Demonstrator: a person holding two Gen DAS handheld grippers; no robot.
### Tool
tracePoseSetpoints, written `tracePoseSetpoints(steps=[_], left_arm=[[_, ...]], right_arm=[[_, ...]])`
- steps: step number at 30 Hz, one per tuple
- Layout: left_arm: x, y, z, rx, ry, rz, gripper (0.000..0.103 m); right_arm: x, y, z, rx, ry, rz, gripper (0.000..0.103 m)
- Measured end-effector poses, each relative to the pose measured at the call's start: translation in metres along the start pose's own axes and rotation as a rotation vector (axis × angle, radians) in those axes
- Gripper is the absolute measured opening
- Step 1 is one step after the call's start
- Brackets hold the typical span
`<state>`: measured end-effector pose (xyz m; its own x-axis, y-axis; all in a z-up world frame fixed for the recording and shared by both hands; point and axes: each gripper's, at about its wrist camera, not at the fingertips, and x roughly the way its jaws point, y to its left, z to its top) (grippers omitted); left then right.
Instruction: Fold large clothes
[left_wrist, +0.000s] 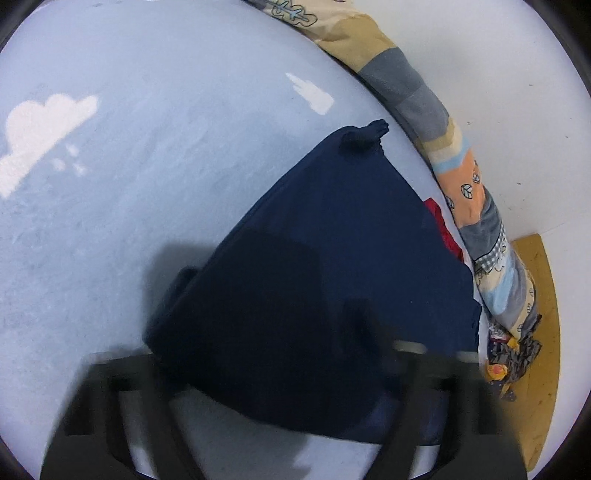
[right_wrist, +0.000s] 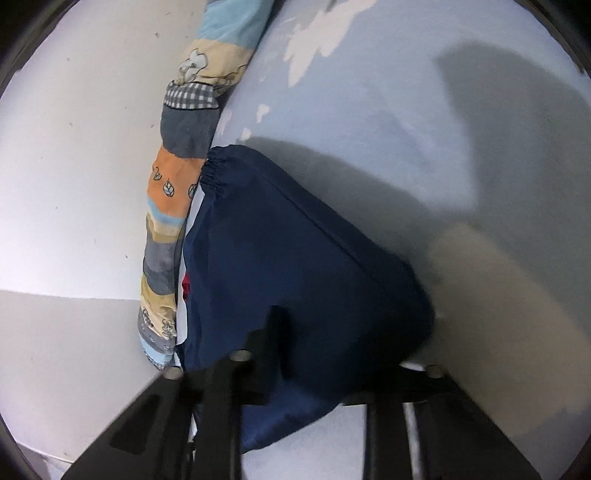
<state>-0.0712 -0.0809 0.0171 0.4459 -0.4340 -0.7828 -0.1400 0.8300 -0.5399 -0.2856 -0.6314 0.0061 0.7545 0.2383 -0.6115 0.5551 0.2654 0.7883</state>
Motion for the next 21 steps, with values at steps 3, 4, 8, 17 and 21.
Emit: tracePoseSetpoints(steps=[3,4,8,17,21], left_arm=[[-0.003,-0.003,0.002,0.03,-0.021,0.027,0.015],[-0.006,-0.005,0.002,0.038,-0.03,0.032,0.013],[-0.03,-0.021,-0.004,0.093,-0.106,0.024,0.009],[-0.084,-0.032,-0.028,0.172,-0.094,-0.005,0.009],[-0.089,-0.02,-0.035,0.116,-0.041,-0.009,0.012]], right_arm=[[-0.007,0.02,0.0,-0.106,-0.012,-0.053,0.01],[-0.012,0.025,-0.003,-0.133,-0.021,-0.062,0.01],[-0.031,0.044,-0.01,-0.211,-0.075,-0.059,0.007],[-0.082,0.047,-0.022,-0.203,-0.131,-0.025,0.006],[-0.091,0.032,-0.026,-0.159,-0.095,-0.048,0.007]])
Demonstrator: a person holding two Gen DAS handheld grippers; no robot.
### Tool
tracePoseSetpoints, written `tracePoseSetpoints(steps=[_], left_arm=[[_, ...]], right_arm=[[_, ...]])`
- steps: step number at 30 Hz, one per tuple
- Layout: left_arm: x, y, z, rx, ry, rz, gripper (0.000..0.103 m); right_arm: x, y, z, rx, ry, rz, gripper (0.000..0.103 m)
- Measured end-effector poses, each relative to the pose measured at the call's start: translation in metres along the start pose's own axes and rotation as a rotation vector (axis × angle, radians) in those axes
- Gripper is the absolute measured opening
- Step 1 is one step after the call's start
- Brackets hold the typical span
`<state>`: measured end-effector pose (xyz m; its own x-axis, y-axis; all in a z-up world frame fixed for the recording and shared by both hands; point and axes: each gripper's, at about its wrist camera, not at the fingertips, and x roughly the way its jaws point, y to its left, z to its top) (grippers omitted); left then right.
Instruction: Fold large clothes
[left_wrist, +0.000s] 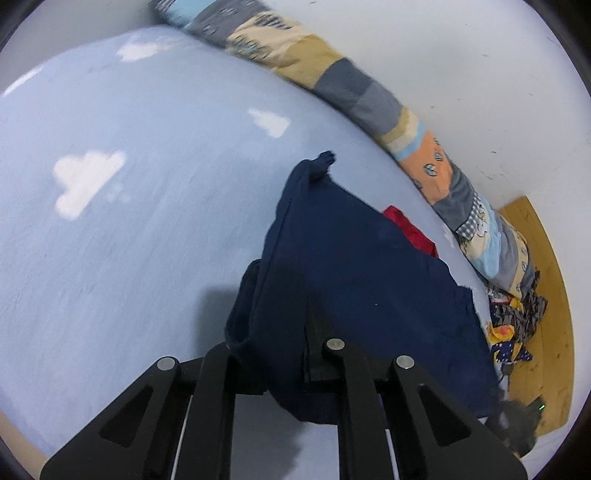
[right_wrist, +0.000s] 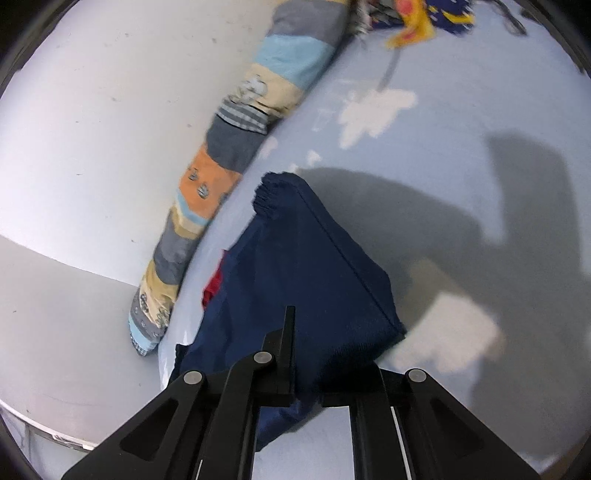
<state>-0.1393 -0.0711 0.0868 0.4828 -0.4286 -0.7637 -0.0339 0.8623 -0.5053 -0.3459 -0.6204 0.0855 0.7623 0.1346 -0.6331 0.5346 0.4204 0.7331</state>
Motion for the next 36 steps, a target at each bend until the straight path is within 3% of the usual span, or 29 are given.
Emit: tracePoseSetpoints(steps=[1,3,4,7,11,14,16,17,19,22,25,27,30,33,36], left_arm=[[0.0,0.004,-0.002,-0.026,0.017,0.002,0.014],[-0.003,0.02,-0.005,-0.126,0.021,0.049,0.031],[-0.008,0.033,-0.006,-0.189,0.004,0.058,0.032],[-0.021,0.055,-0.008,-0.283,-0.016,0.008,0.032],[-0.044,0.062,-0.019,-0.282,-0.042,-0.025,0.032],[-0.062,0.049,-0.029,-0.213,-0.053,-0.051,0.032],[-0.074,0.037,-0.036,-0.115,-0.076,-0.069,0.048],[-0.079,0.028,-0.042,-0.018,-0.104,-0.053,0.061],[-0.083,0.011,-0.055,0.142,-0.163,0.008,0.063],[-0.069,-0.003,-0.065,0.272,-0.131,-0.021,0.063],[-0.06,-0.019,-0.062,0.289,-0.132,-0.07,0.063],[-0.055,-0.028,-0.065,0.325,-0.15,-0.056,0.063],[-0.045,-0.039,-0.072,0.336,-0.099,-0.09,0.063],[-0.046,-0.045,-0.075,0.352,-0.099,-0.111,0.063],[-0.047,-0.051,-0.077,0.388,-0.114,-0.094,0.063]], right_arm=[[0.0,-0.008,-0.001,0.033,0.019,-0.004,0.008],[-0.001,-0.025,-0.001,0.113,0.05,-0.061,0.02],[-0.001,-0.032,0.0,0.147,0.058,-0.074,0.023],[-0.002,-0.055,0.002,0.27,0.071,0.005,0.035],[-0.011,-0.07,0.002,0.327,0.06,0.056,0.04],[-0.019,-0.075,-0.002,0.347,0.055,0.089,0.044],[-0.023,-0.076,-0.005,0.344,0.06,0.102,0.044],[-0.024,-0.077,-0.007,0.343,0.063,0.104,0.044],[-0.025,-0.074,-0.009,0.326,0.079,0.115,0.044],[-0.025,-0.069,-0.01,0.279,0.085,0.08,0.045],[-0.022,-0.071,-0.01,0.284,0.085,0.055,0.046],[-0.019,-0.075,-0.016,0.3,0.095,0.043,0.046],[-0.009,-0.075,-0.023,0.284,0.113,0.027,0.046],[-0.002,-0.073,-0.025,0.258,0.09,0.024,0.046],[0.015,-0.076,-0.021,0.284,0.091,0.078,0.046]])
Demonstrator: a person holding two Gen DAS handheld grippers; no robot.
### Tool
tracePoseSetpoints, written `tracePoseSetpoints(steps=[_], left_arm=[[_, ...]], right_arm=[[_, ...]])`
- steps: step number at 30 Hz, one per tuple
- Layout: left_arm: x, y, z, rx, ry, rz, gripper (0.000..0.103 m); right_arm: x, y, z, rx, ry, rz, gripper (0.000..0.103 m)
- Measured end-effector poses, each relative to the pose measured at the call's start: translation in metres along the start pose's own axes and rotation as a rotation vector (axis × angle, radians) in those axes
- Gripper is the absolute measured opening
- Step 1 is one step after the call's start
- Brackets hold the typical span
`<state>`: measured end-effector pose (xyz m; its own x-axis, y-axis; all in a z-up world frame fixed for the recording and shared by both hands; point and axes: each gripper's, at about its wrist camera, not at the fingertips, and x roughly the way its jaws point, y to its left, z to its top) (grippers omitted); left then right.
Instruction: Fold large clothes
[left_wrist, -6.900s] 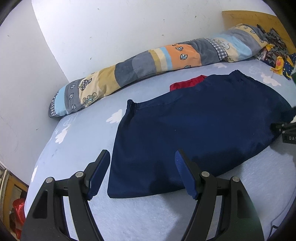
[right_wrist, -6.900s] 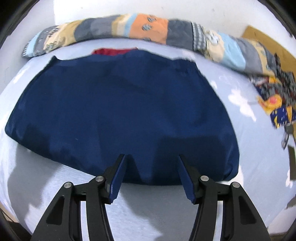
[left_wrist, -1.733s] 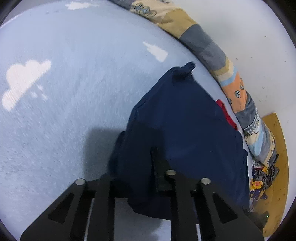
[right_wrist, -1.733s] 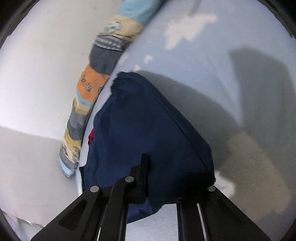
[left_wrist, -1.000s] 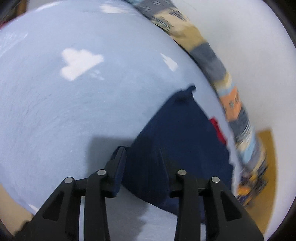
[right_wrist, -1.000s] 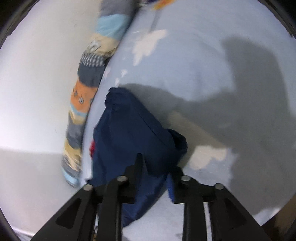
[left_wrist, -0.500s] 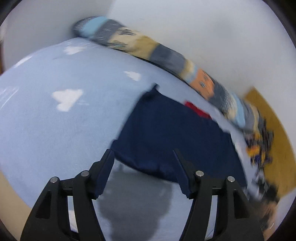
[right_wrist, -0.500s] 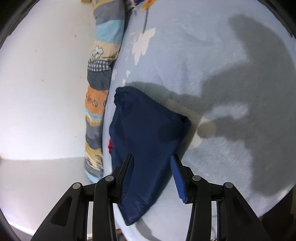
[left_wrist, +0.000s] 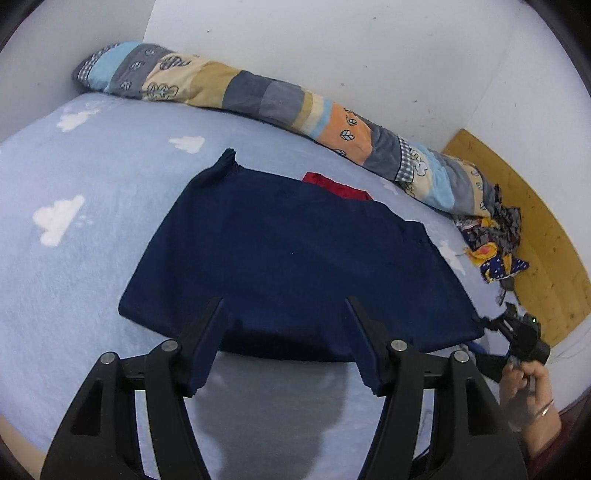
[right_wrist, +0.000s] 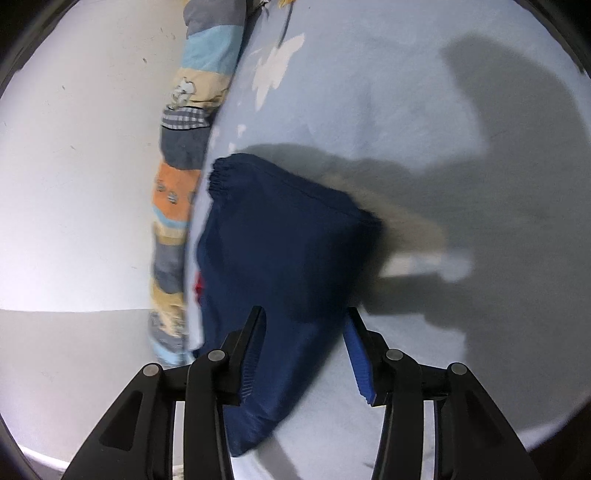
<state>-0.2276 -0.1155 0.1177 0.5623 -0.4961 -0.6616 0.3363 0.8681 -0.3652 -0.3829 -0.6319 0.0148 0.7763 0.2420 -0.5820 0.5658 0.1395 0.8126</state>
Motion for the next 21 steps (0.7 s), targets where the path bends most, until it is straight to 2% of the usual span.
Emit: tracePoseSetpoints(steps=[5,7,10,13,14,15,16,19,21], left_arm=[[0.016,0.0,0.002,-0.063,0.037,-0.032,0.063],[0.029,-0.008,0.005,-0.05,0.052,-0.037,0.063],[0.058,-0.032,0.011,0.01,0.084,-0.03,0.063],[0.085,-0.056,0.013,0.027,0.116,-0.059,0.063],[0.096,-0.068,0.014,0.039,0.123,-0.069,0.063],[0.105,-0.078,0.015,0.054,0.12,-0.068,0.063],[0.113,-0.088,0.016,0.079,0.11,-0.059,0.063],[0.141,-0.115,0.021,0.205,0.054,0.029,0.063],[0.171,-0.117,0.017,0.256,0.093,0.099,0.063]], right_arm=[[0.033,0.001,0.015,0.001,0.012,-0.056,0.046],[0.046,-0.001,0.025,0.028,0.007,-0.02,0.046],[0.056,0.006,0.044,0.001,-0.026,0.023,0.046],[0.067,0.011,0.052,-0.029,0.006,0.063,0.045],[0.069,0.017,0.054,-0.064,0.023,0.074,0.037],[0.069,0.024,0.055,-0.1,0.025,0.059,0.023],[0.067,0.032,0.053,-0.145,0.022,0.04,0.023],[0.057,0.055,0.043,-0.248,0.002,0.039,0.019],[0.048,0.068,0.037,-0.311,-0.01,0.053,0.018]])
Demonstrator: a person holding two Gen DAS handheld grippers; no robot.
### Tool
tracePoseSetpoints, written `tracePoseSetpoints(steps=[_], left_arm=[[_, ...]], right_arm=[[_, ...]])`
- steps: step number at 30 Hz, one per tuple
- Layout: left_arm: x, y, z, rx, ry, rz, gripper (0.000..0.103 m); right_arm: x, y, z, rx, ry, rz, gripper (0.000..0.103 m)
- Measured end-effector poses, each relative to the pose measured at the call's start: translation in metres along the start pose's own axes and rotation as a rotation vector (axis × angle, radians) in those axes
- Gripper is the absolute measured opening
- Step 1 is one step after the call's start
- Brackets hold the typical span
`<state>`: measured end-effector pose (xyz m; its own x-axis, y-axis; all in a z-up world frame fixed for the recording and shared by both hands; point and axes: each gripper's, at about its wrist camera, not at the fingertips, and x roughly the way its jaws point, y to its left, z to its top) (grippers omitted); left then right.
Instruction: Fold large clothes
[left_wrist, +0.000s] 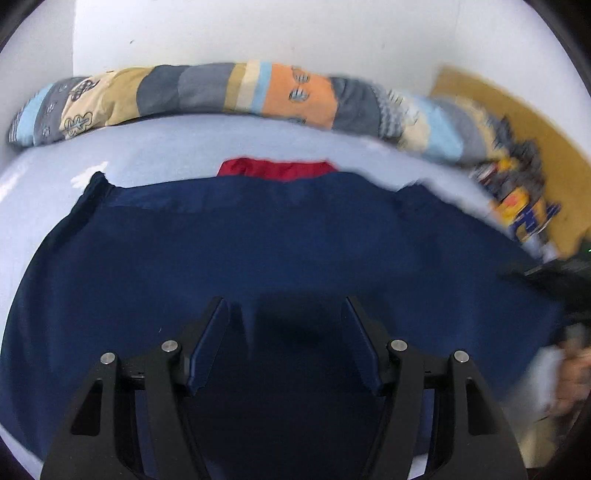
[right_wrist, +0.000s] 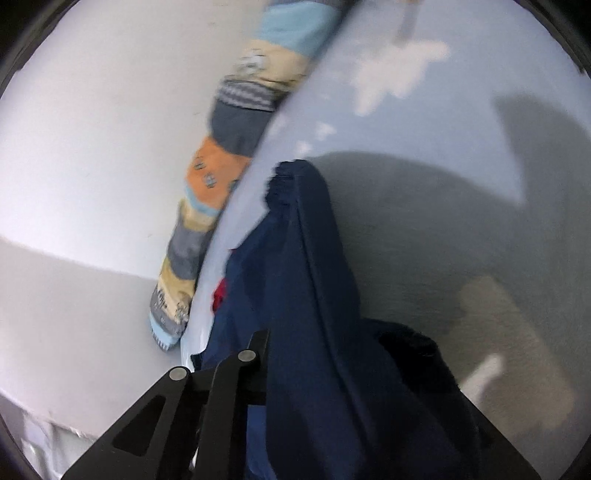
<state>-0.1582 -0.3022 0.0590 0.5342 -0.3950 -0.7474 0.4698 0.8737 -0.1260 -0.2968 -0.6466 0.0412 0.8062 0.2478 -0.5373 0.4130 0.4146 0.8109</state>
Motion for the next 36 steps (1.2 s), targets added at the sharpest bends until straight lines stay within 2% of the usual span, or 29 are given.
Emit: tracePoseSetpoints(steps=[2,5,8,11,12,13,15,16,18,20,23,25,28,32,36], left_arm=[[0.024,0.003,-0.007,0.016,0.082,0.012,0.064],[0.023,-0.008,-0.007,0.089,0.081,0.07,0.065],[0.009,0.002,-0.005,0.01,0.065,0.029,0.064],[-0.001,0.012,-0.007,-0.027,0.033,0.04,0.064],[0.002,0.011,-0.009,-0.012,0.047,0.056,0.064],[0.013,0.009,-0.015,0.031,0.109,0.085,0.065],[0.014,0.001,-0.017,0.085,0.086,0.116,0.067],[0.011,-0.002,-0.016,0.087,0.097,0.118,0.067],[0.0,-0.001,-0.014,0.07,0.103,0.076,0.067],[-0.022,0.006,-0.01,0.046,0.081,0.064,0.067],[-0.05,0.023,-0.006,0.043,0.046,0.13,0.071],[-0.064,0.045,-0.008,0.0,0.02,0.168,0.072],[-0.059,0.068,-0.008,-0.065,0.036,0.136,0.072],[-0.062,0.072,-0.001,-0.056,-0.006,0.182,0.072],[-0.074,0.084,0.008,-0.073,-0.059,0.191,0.072]], right_arm=[[-0.006,0.009,-0.001,-0.039,-0.007,0.018,0.018],[-0.007,0.021,-0.002,-0.091,-0.002,0.035,0.018],[-0.008,0.031,-0.003,-0.133,-0.012,0.042,0.018],[-0.011,0.032,-0.006,-0.132,-0.018,0.062,0.018],[-0.013,0.033,-0.007,-0.135,-0.02,0.066,0.018],[-0.012,0.036,-0.007,-0.137,-0.022,0.067,0.018],[-0.014,0.037,-0.008,-0.137,-0.025,0.076,0.017],[-0.014,0.037,-0.009,-0.135,-0.026,0.079,0.017],[-0.015,0.038,-0.01,-0.133,-0.033,0.079,0.017],[-0.015,0.039,-0.01,-0.125,-0.038,0.083,0.017],[-0.015,0.039,-0.012,-0.12,-0.042,0.083,0.017],[-0.014,0.039,-0.012,-0.114,-0.045,0.074,0.017],[-0.011,0.035,-0.01,-0.084,-0.05,0.072,0.017],[-0.01,0.032,-0.009,-0.049,-0.064,0.069,0.017],[-0.01,0.04,-0.013,-0.074,-0.082,0.055,0.017]])
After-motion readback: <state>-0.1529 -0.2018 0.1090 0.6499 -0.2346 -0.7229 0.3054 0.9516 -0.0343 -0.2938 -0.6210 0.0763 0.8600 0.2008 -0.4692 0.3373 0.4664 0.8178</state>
